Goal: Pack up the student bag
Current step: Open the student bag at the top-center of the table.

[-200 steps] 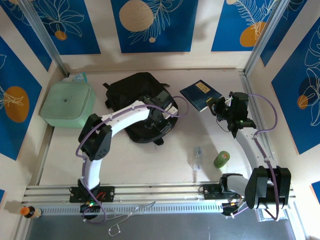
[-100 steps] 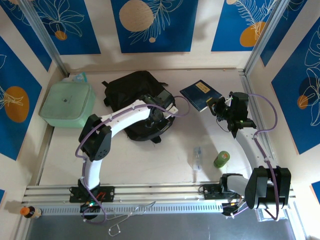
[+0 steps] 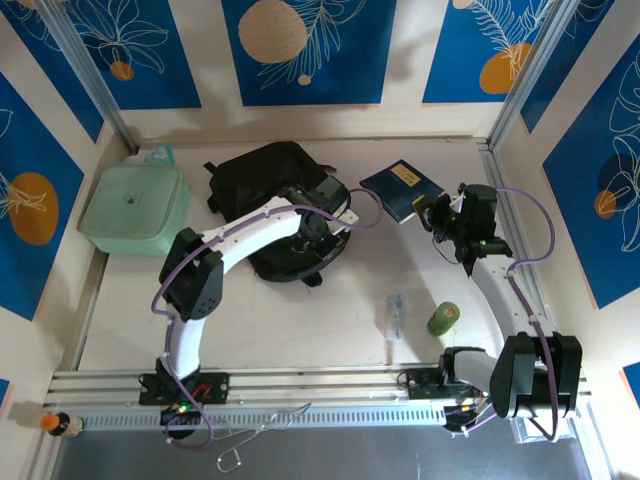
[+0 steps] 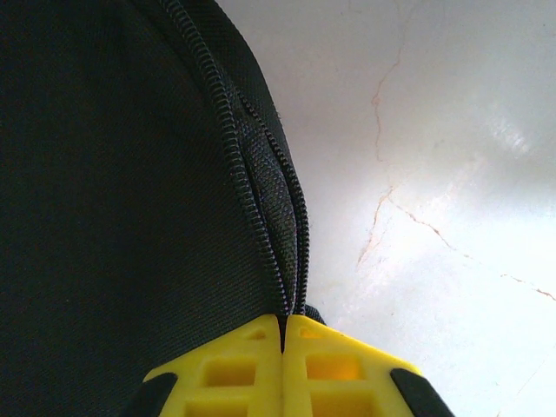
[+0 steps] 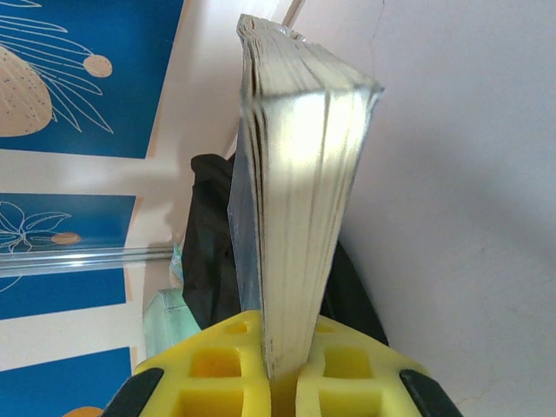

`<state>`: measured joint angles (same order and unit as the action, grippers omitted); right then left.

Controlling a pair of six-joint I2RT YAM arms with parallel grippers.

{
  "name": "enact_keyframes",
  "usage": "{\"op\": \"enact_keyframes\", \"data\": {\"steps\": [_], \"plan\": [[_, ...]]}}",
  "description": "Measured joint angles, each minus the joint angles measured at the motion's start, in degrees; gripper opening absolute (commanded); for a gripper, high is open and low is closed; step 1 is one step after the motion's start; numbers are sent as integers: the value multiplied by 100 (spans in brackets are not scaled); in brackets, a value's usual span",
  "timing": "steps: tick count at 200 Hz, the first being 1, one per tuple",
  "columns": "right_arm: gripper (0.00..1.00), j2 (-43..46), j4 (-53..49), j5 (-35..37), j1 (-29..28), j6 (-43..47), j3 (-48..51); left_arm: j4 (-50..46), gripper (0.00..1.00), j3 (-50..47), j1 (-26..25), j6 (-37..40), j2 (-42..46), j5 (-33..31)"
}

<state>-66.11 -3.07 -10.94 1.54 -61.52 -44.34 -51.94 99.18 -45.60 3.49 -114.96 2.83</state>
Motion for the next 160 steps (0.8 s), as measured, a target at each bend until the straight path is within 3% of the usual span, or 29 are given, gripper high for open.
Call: {"op": "enact_keyframes", "data": {"steps": [75, 160], "plan": [[0, 341, -400, 68, 105, 269, 0, 125, 0, -7, 20, -151, 295, -278], [0, 866, -951, 48, -232, 603, 129, 1381, 0, -439, 267, -667, 1344, -778]]}}
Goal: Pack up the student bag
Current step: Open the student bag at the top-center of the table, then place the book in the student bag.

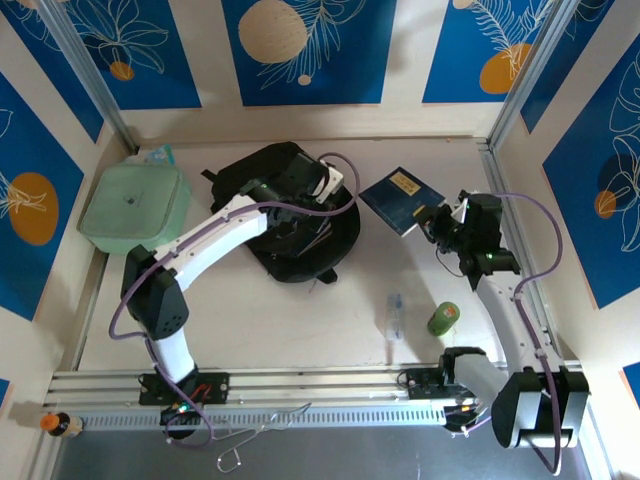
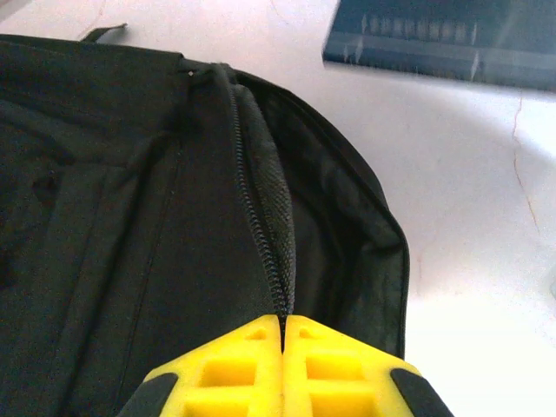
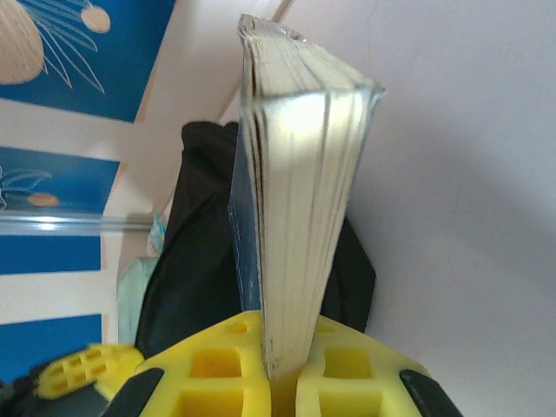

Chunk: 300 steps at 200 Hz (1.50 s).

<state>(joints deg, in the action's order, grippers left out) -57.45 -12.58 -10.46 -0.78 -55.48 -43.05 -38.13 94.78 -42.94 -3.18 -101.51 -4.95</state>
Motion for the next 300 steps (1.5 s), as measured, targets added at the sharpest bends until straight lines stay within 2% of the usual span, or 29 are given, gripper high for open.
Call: {"op": "enact_keyframes", "data": {"steps": [62, 94, 130, 179, 227, 262, 283, 300], "plan": [[0, -256, 20, 223, -1456, -417, 306, 527, 0, -7, 7, -151, 26, 11], [0, -769, 350, 256, -1937, -656, 306, 697, 0, -131, 7, -149, 136, 170], [0, -1429, 675, 282, -2227, -807, 155, 861, 0, -289, 7, -153, 258, 337], [0, -2511, 1198, 533, -2621, -1045, -555, 944, 0, -337, 7, -260, 271, 459], [0, -3919, 1814, 634, -2761, -1545, -1290, 962, 0, -339, 7, -304, 310, 468], [0, -4586, 2312, 461, -2828, -1707, -1757, 984, 0, -341, 9, -376, 321, 468], [5, -4868, 2581, 271, -2837, -1727, -1908, 986, 0, -345, 9, -404, 321, 466], [16, -5110, 2669, 105, -2835, -1762, -2048, 986, 0, -348, 9, -407, 321, 446]]}}
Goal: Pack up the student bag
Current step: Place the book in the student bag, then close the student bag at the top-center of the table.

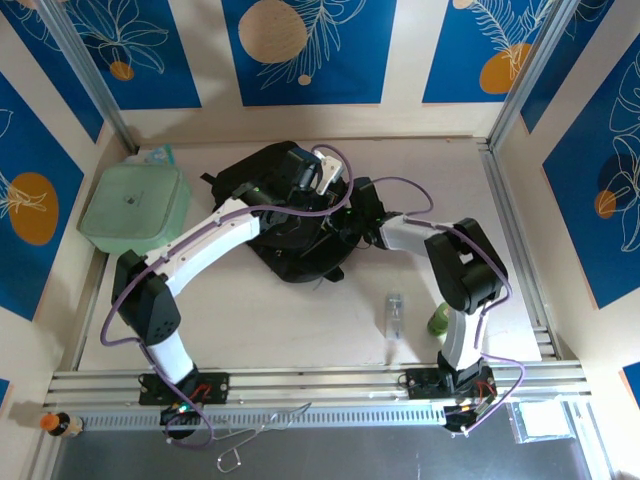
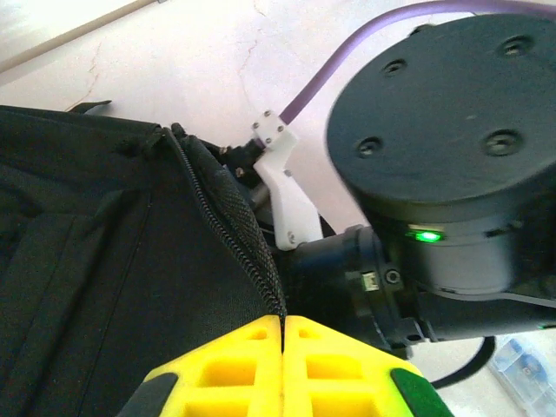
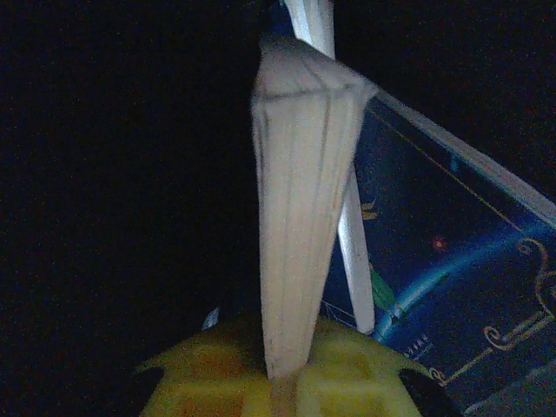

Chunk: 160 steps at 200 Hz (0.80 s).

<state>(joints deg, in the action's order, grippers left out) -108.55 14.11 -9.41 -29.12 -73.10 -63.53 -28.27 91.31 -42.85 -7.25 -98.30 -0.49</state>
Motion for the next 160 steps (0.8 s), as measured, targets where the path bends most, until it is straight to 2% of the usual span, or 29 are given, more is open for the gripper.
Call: {"op": "enact_keyframes", "data": {"steps": [16, 33, 62, 85, 109, 128, 160], "plan": [[35, -149, 24, -120, 0, -61, -63, 0, 0, 0, 0, -9, 0, -4], [47, -101, 4, -125, 44, -170, 76, 2, 0, 0, 0, -46, 0, -4], [54, 673, -127, -83, 249, -138, 841, 11, 0, -61, 26, -136, 0, -2], [58, 1744, -190, -153, 662, -107, 1497, 20, 34, -144, 55, -216, 2, 52], [66, 2922, -487, -101, 1193, 59, 1967, 201, 61, -470, 63, -273, 153, 160], [71, 3630, -968, 57, 1545, 352, 2100, 308, 69, -876, 79, -391, 396, 129], [76, 4415, -1781, 533, 1843, 870, 2114, 518, 69, -1801, 363, -894, 953, -85]]}}
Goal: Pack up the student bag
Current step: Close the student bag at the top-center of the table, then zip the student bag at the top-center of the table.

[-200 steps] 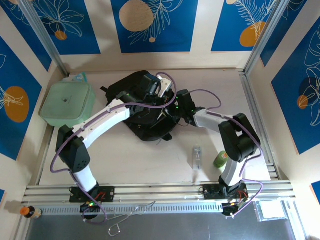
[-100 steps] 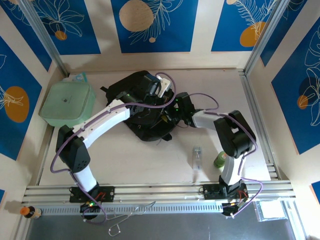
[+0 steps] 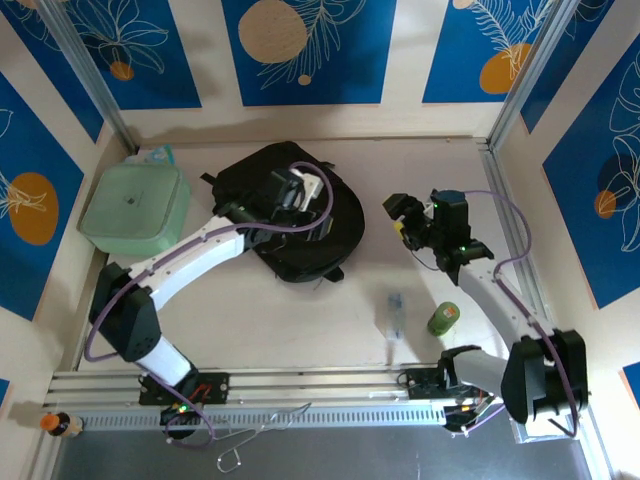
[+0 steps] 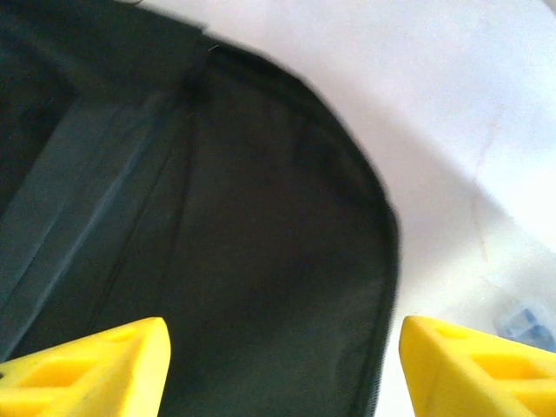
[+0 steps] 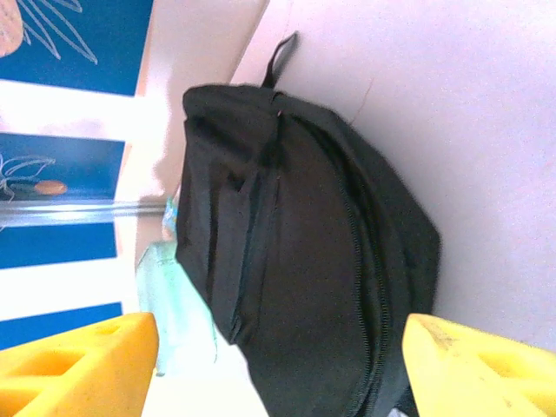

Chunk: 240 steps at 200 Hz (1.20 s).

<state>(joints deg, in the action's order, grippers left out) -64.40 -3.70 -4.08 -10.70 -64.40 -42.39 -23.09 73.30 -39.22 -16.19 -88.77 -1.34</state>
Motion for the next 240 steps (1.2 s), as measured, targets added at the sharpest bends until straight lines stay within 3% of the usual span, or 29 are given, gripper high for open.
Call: {"op": "enact_keyframes", "data": {"steps": [57, 91, 192, 240], "plan": [[77, -52, -551, 286, -125, 323, 0, 498, 60, -2175, 1604, -1768, 1038, 157], [76, -234, -603, 332, -330, 337, -2, 973, 54, -2769, 2120, -2592, 1117, 695], [74, -402, -723, 498, -901, 455, -212, 2490, 43, -3018, 2223, -4072, -20, 1884], [70, -855, -1003, 699, -1486, 780, -595, 2815, 7, -3018, 2218, -4406, -326, 2072]]}}
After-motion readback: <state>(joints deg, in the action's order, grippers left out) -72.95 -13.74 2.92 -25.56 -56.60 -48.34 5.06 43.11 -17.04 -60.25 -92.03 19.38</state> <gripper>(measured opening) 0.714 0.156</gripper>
